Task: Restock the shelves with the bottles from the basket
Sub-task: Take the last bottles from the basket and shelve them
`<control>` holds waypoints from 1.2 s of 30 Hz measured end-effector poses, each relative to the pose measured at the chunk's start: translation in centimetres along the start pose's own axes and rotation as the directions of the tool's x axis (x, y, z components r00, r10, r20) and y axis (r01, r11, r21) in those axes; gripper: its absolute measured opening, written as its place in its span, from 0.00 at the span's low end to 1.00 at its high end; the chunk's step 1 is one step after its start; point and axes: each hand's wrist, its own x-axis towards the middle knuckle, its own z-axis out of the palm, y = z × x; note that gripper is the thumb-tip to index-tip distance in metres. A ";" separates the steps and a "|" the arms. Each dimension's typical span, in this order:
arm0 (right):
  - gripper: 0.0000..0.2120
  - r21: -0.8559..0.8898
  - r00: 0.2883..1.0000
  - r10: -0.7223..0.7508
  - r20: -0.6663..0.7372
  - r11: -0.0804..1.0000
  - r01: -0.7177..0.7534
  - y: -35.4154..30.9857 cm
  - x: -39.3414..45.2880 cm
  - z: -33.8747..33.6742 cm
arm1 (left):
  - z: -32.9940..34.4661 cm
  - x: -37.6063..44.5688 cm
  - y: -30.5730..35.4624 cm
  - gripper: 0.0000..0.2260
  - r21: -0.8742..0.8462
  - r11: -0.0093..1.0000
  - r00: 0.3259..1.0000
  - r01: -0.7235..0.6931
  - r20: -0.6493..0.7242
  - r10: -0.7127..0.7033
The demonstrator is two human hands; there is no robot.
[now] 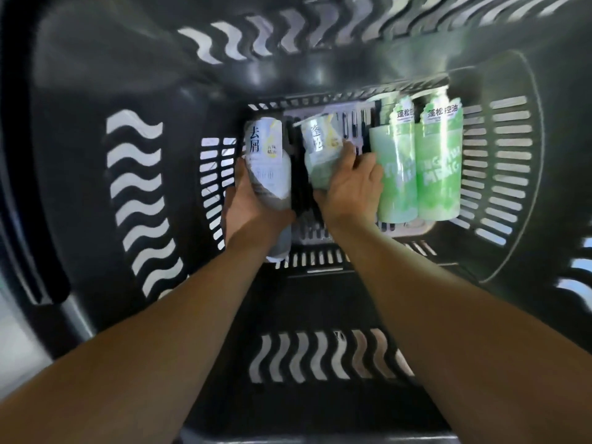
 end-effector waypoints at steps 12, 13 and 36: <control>0.59 0.123 0.994 -0.017 0.109 0.992 0.004 1.7 -1.2 -0.1 | 0.1 -0.7 1.0 0.50 -0.039 0.998 0.999 -0.039 0.008 0.040; 0.59 0.156 0.995 -0.001 0.097 0.988 -0.014 1.9 -1.8 -0.8 | -0.3 -1.3 1.4 0.51 -0.011 0.998 0.998 -0.062 0.016 0.062; 0.53 0.539 0.935 0.108 -0.338 0.836 0.098 -7.0 -34.5 -37.0 | -34.4 -29.0 16.7 0.52 0.172 0.696 0.717 -0.697 0.138 0.683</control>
